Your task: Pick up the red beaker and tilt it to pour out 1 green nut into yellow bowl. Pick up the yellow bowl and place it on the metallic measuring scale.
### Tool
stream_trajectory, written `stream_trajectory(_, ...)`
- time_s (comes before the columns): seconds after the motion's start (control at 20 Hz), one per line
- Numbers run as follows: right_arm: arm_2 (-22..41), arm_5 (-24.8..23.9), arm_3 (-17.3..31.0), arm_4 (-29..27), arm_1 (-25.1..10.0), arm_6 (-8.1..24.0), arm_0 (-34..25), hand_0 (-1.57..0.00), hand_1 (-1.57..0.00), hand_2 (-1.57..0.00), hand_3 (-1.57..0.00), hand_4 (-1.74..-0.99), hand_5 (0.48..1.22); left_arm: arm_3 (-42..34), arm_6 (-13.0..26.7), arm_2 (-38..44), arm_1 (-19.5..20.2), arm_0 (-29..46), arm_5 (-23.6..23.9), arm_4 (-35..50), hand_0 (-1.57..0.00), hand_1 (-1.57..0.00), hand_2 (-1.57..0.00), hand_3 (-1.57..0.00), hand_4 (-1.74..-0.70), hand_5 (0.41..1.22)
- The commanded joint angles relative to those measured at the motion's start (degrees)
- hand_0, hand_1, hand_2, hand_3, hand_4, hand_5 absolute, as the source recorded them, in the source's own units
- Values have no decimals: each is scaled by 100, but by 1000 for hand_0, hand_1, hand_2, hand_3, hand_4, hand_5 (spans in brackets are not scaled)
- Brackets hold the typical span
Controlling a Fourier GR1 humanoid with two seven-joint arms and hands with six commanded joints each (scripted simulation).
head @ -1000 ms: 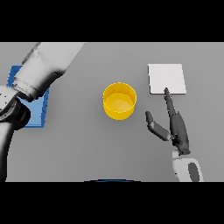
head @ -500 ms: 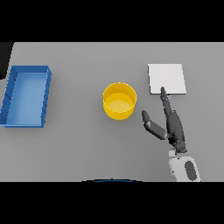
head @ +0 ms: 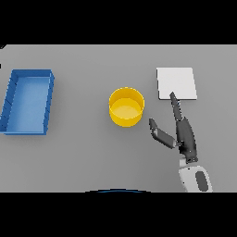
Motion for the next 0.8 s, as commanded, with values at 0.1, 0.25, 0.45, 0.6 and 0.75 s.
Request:
stream_trajectory(0.1,-59,60,29,-64,-83,1,-33,1,1,1,1,-1035,650,-896,636,16,104,720,370,396,-1571,-1571,-1571,-1464,-1741,1221)
stream_trajectory(0.25,-94,101,26,-134,-128,-130,40,1,1,1,1,-1018,645,-2017,916,-24,296,1570,784,711,-1571,-1571,-1571,-1441,-1741,1221)
stream_trajectory(0.45,-84,163,27,-224,-97,-237,108,1,1,1,1,-1005,647,-2913,1046,-93,348,2273,1244,1012,-1571,-1571,-1571,-1497,-1741,1221)
stream_trajectory(0.6,-92,194,-41,-281,-89,-186,141,1,1,1,1,-1006,647,-3383,1252,-166,357,2673,1514,1235,-1571,-1571,-1571,-1533,-1741,1173)
stream_trajectory(0.75,-88,119,60,-201,-62,-180,23,1,1,1,1,-1012,648,-3708,1551,-279,386,2878,1631,1248,-1571,-1571,-1571,-1552,-1741,1088)
